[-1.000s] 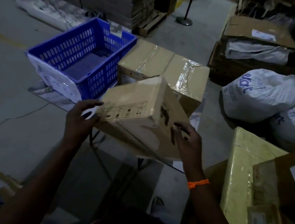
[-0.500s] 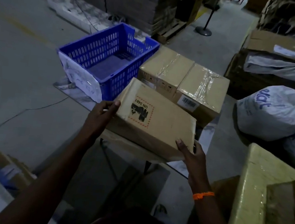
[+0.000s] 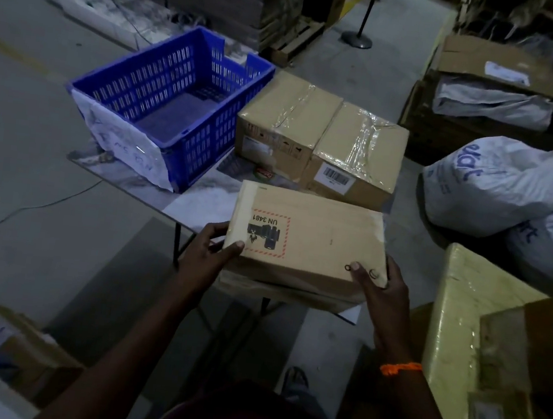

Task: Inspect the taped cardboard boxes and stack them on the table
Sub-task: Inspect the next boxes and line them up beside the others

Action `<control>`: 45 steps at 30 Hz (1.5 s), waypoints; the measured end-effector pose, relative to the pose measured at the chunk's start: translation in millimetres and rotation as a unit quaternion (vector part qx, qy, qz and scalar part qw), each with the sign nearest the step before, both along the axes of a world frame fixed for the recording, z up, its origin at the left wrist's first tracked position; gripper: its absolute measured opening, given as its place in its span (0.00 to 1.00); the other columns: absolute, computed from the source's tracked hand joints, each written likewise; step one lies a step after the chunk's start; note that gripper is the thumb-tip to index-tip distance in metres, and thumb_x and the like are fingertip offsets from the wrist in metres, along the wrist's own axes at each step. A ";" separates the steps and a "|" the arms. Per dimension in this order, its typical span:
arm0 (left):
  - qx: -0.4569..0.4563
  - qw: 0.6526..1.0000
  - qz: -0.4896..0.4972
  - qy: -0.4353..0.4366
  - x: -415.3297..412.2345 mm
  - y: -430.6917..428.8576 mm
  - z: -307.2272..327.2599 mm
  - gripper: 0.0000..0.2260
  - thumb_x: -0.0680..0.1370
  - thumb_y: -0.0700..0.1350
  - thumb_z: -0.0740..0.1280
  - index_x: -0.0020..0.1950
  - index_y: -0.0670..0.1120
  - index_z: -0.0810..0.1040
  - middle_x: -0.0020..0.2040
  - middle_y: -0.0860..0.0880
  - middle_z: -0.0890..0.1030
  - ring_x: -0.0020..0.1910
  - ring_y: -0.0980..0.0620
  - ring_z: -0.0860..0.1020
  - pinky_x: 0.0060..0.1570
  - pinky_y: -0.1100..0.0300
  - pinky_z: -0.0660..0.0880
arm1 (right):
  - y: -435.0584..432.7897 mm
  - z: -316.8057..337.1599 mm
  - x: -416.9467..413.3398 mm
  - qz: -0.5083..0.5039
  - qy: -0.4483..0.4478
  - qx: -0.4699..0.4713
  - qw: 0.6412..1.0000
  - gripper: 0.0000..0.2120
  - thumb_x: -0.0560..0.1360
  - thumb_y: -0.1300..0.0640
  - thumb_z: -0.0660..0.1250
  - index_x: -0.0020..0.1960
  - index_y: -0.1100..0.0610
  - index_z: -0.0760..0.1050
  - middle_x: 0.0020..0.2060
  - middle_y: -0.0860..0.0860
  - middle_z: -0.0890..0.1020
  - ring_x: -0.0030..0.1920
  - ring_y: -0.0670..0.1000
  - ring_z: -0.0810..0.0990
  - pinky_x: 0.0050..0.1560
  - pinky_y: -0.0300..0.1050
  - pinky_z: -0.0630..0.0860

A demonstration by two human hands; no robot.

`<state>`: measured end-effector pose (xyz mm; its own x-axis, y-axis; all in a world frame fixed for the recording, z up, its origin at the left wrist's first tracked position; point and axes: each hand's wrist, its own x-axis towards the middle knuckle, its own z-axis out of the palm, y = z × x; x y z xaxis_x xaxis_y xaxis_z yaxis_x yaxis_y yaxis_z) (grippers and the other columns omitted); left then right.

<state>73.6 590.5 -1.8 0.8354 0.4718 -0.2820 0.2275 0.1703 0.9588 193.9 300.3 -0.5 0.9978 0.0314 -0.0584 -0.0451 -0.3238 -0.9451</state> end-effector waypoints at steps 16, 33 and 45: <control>0.034 0.996 -0.057 0.063 67.6 31.9 31.4 0.11 0.81 0.44 0.67 0.64 0.50 0.80 0.59 0.48 0.84 0.56 0.51 0.82 0.49 0.52 0.79 | -0.5 15.7 83.4 0.044 0.061 0.003 0.997 0.17 0.77 0.44 0.74 0.59 0.53 0.82 0.54 0.53 0.86 0.55 0.54 0.85 0.56 0.53 0.83; -0.135 0.983 0.119 0.020 3.8 7.8 -30.5 0.26 0.76 0.64 0.68 0.56 0.41 0.81 0.51 0.44 0.85 0.53 0.43 0.82 0.50 0.49 0.78 | -6.7 -25.7 -0.8 -0.104 0.074 0.077 0.989 0.22 0.69 0.29 0.72 0.44 0.48 0.81 0.43 0.52 0.85 0.49 0.56 0.83 0.50 0.57 0.80; 0.011 0.995 0.040 0.090 30.1 20.5 -42.8 0.09 0.82 0.47 0.68 0.60 0.47 0.80 0.56 0.44 0.83 0.55 0.46 0.82 0.46 0.55 0.79 | -13.3 -48.9 32.8 -0.044 0.123 -0.044 0.990 0.22 0.78 0.47 0.74 0.65 0.58 0.77 0.56 0.53 0.82 0.56 0.53 0.81 0.53 0.46 0.78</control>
